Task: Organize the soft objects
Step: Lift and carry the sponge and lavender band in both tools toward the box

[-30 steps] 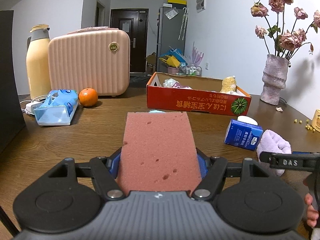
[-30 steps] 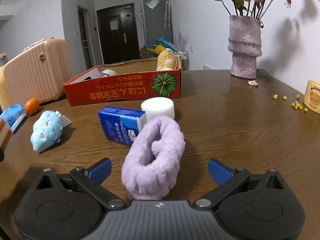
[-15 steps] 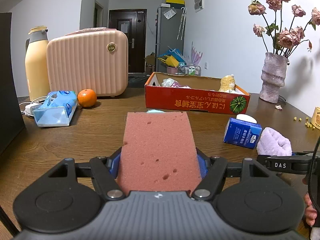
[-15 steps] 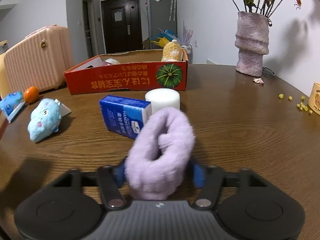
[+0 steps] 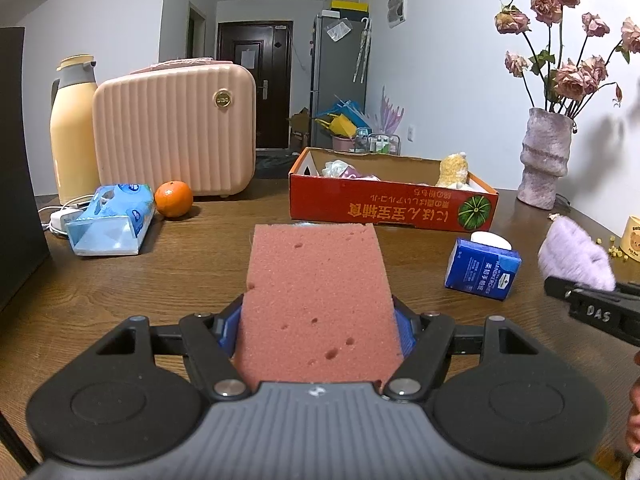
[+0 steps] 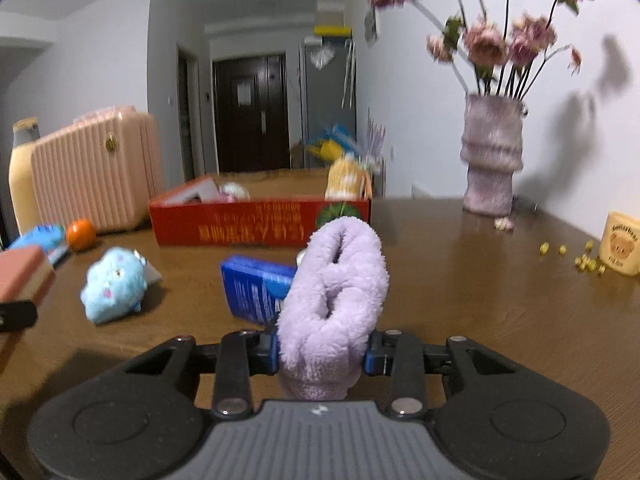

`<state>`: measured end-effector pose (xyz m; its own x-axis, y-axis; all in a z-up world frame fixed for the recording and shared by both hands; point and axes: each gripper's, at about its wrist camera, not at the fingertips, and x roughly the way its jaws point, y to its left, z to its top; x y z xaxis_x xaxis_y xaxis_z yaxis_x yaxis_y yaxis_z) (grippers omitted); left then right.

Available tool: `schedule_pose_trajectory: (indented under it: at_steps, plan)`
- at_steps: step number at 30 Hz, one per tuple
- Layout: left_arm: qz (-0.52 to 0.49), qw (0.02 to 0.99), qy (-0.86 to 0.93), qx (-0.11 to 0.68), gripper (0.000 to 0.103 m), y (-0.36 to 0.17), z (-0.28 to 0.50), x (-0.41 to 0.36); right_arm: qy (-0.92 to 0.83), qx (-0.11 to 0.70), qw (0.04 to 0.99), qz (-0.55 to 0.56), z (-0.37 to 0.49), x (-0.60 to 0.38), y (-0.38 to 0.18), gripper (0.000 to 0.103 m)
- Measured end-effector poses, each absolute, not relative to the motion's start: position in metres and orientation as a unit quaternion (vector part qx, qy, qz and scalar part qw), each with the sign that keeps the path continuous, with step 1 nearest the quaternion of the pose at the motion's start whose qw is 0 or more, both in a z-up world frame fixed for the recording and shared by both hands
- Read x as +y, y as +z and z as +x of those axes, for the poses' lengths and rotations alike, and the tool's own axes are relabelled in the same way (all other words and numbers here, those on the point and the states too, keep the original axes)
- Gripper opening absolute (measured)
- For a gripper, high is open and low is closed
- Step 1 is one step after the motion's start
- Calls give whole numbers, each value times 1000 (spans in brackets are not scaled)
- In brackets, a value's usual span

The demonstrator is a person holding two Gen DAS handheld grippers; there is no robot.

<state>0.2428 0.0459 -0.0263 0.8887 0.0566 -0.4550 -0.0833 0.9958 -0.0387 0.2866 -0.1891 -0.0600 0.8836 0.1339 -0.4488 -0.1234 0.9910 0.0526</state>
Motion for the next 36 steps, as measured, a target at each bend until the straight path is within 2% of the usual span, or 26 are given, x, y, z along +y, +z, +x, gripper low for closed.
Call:
schedule_pose_trajectory:
  at_steps: [20, 36]
  plan:
    - [-8, 980, 51, 193, 71, -13, 247, 32, 67, 143, 987, -16, 273, -180, -46, 35]
    - [-18, 985, 54, 161, 71, 3, 285, 8, 55, 116, 991, -29, 307, -179, -44, 35]
